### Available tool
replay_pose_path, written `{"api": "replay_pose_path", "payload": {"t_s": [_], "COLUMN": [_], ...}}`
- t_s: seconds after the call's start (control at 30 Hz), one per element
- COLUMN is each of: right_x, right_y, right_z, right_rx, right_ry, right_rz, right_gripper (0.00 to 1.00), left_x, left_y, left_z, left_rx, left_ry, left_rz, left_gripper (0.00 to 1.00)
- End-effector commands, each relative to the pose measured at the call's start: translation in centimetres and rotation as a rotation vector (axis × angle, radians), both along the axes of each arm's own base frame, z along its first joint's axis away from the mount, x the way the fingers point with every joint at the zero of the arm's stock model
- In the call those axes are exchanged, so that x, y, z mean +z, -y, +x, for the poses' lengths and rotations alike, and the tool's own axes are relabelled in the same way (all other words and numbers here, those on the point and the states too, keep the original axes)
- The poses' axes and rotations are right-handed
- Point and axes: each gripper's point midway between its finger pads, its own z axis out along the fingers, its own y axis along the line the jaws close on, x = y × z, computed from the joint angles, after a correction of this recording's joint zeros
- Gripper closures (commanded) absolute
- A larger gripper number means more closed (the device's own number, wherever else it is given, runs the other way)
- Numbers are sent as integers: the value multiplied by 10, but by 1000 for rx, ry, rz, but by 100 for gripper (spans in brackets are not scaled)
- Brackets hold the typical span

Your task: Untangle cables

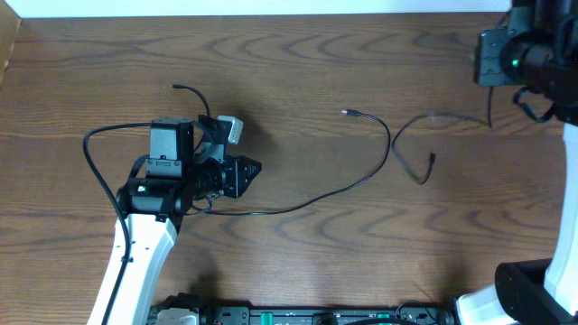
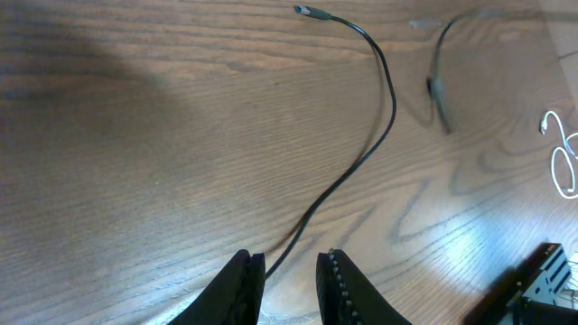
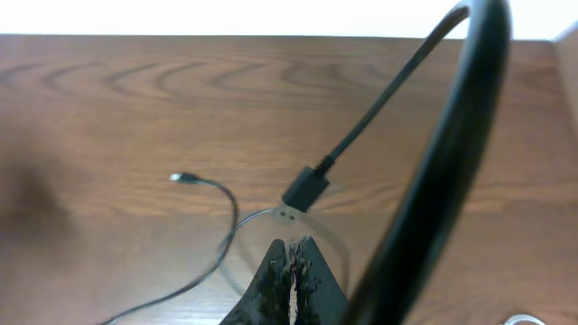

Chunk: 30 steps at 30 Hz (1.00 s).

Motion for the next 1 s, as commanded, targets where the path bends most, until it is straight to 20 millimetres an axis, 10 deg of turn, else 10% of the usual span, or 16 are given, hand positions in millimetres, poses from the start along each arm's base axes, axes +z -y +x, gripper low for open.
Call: {"api": "replay_pose_path", "payload": {"t_s": [0.0, 0.33, 0.97], "right_x": [5, -18, -29], "right_y": [30, 131, 330], "right_z": [0, 4, -48], "right_rx": [-117, -419, -906], "right_ry": [20, -27, 89], "right_rz": [-5, 38, 99], "right_gripper": [99, 99, 99], "left_x": [-1, -1, 6], "left_y": [4, 4, 14], "left_z": [-3, -3, -8], "left_rx": [-30, -32, -93], "left_ry": [6, 7, 20], "left_rz": [-8, -6, -60], "left_gripper": [75, 75, 74]}}
